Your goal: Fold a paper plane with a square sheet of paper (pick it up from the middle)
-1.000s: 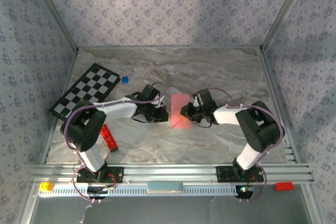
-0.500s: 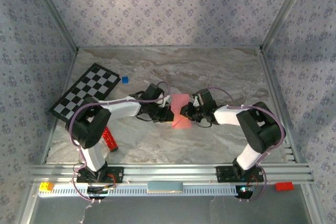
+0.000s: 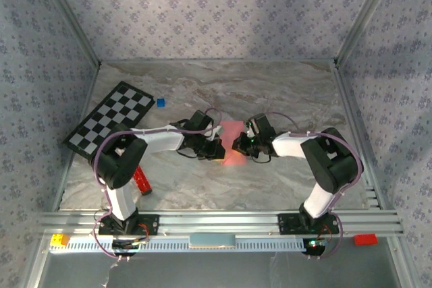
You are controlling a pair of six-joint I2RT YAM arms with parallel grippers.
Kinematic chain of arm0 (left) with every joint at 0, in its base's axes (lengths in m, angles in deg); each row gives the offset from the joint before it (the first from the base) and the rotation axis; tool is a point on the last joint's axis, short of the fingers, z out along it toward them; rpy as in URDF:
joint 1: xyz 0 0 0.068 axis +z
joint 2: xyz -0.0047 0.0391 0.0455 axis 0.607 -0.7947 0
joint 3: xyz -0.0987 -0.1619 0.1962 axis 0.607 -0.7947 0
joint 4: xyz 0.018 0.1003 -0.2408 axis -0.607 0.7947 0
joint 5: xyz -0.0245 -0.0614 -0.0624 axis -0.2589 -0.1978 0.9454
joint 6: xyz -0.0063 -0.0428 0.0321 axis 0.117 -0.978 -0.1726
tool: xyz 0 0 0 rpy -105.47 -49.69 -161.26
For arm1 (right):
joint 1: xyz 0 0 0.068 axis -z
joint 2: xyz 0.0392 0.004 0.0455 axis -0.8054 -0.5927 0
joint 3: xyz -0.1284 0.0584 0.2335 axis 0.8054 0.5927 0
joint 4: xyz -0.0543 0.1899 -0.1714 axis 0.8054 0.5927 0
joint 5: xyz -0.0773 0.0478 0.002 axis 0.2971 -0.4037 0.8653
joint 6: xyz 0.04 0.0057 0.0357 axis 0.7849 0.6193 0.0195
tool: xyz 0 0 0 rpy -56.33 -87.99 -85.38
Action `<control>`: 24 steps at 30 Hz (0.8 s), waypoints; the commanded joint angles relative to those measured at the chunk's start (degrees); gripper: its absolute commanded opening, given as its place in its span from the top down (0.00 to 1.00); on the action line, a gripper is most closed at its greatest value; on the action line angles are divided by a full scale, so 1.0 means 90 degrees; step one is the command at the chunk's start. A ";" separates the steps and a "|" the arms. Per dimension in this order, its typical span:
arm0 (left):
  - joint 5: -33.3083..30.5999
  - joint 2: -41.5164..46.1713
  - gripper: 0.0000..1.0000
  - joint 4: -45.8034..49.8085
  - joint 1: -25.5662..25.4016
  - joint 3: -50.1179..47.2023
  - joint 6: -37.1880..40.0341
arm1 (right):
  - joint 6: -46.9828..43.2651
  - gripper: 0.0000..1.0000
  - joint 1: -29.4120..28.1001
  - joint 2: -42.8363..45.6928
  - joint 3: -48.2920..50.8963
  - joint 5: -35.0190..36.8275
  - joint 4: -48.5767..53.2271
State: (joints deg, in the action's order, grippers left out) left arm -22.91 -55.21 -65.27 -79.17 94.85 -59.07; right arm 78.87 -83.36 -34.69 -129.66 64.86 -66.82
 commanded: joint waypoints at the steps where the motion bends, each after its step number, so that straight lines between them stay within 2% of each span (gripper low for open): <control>1: 0.0008 -0.0111 0.95 -0.0041 -0.0071 -0.0019 0.0097 | -0.0148 0.91 -0.0019 -0.0240 -0.0064 0.0244 0.0456; 16: -0.0030 -0.0329 0.95 -0.0272 -0.0127 -0.0160 0.0052 | -0.0169 0.91 0.0011 -0.0198 -0.0052 0.0206 0.0472; 24: 0.0000 -0.0486 0.94 -0.0486 -0.0127 -0.0200 0.0051 | -0.0297 0.80 -0.0018 0.0235 -0.0028 -0.0263 -0.0034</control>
State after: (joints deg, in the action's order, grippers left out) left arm -23.11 -58.84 -68.22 -79.92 93.65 -59.07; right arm 77.90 -83.36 -34.78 -130.34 63.79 -67.47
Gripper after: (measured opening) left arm 0.062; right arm 0.190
